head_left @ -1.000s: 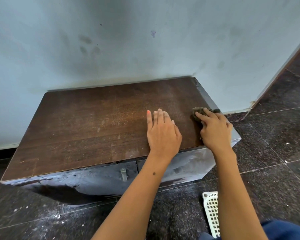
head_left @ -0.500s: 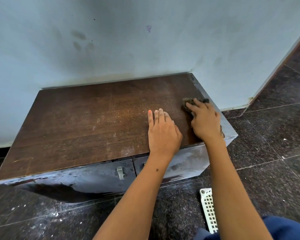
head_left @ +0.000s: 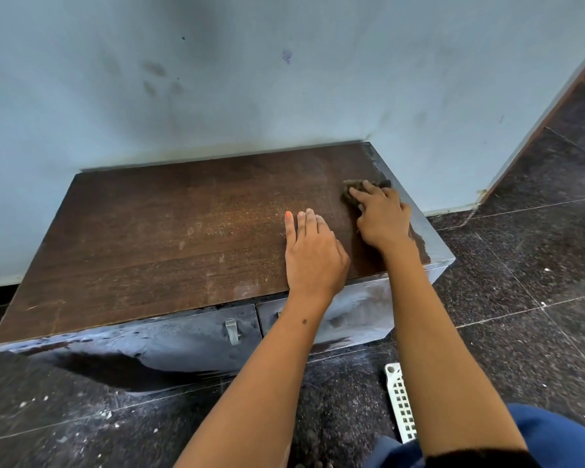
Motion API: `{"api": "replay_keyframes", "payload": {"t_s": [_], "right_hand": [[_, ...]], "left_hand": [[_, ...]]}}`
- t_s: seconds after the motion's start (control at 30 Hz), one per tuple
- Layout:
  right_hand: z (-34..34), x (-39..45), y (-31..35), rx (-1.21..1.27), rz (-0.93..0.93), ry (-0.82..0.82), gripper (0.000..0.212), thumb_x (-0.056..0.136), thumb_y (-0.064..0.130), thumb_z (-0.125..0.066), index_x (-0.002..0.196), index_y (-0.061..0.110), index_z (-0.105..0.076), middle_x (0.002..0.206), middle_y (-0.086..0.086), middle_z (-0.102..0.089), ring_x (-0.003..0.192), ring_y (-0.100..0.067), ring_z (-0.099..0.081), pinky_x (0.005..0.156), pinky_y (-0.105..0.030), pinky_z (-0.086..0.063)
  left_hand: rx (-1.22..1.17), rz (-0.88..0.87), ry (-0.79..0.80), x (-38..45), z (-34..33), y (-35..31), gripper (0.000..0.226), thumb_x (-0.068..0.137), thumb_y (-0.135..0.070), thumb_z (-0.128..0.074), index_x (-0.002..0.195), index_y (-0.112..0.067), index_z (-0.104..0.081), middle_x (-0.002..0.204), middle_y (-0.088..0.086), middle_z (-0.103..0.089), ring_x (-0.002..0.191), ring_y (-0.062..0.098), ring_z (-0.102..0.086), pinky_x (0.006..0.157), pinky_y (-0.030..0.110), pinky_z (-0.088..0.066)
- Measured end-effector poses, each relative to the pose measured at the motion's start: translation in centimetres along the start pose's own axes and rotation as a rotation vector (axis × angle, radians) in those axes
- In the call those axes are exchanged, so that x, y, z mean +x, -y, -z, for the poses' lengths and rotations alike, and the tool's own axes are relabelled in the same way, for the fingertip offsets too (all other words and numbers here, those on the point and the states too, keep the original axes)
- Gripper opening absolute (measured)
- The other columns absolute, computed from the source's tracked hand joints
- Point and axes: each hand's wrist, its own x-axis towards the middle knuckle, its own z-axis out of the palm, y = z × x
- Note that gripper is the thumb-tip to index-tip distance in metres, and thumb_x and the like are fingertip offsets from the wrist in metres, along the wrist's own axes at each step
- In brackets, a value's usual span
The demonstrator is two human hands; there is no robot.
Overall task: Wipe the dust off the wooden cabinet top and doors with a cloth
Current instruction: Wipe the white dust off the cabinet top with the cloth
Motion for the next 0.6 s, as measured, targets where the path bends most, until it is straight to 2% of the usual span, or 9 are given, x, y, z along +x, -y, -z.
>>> {"api": "replay_keyframes", "payload": {"t_s": [0.23, 0.47, 0.6], "right_hand": [[-1.1, -9.9, -0.9, -0.013, 0.002, -0.147, 0.053, 0.089, 0.008, -0.051, 0.136, 0.033, -0.048, 0.150, 0.007, -0.036, 0.132, -0.020, -0.028, 0.100, -0.040, -0.022], [-0.2, -3.9, 1.3, -0.004, -0.009, -0.028, 0.051, 0.093, 0.010, -0.045, 0.138, 0.033, -0.045, 0.153, 0.006, -0.030, 0.138, -0.021, -0.022, 0.106, -0.042, -0.019], [-0.3, -6.3, 0.7, -0.061, 0.025, -0.066, 0.053, 0.093, 0.010, -0.044, 0.140, 0.033, -0.041, 0.153, 0.006, -0.028, 0.137, -0.019, -0.022, 0.104, -0.040, -0.020]], "left_hand": [[0.013, -0.012, -0.001, 0.2, -0.3, 0.1, 0.054, 0.093, -0.024, -0.025, 0.138, 0.004, -0.037, 0.147, 0.021, -0.035, 0.140, 0.029, -0.025, 0.117, 0.042, 0.006], [0.025, -0.001, 0.001, 0.1, -0.1, 0.0, 0.054, 0.093, -0.023, -0.025, 0.139, 0.003, -0.035, 0.148, 0.019, -0.034, 0.140, 0.028, -0.025, 0.117, 0.041, 0.006], [0.029, 0.000, -0.001, 0.1, -0.2, 0.1, 0.054, 0.093, -0.023, -0.025, 0.139, 0.002, -0.036, 0.148, 0.018, -0.035, 0.141, 0.027, -0.025, 0.117, 0.042, 0.005]]}}
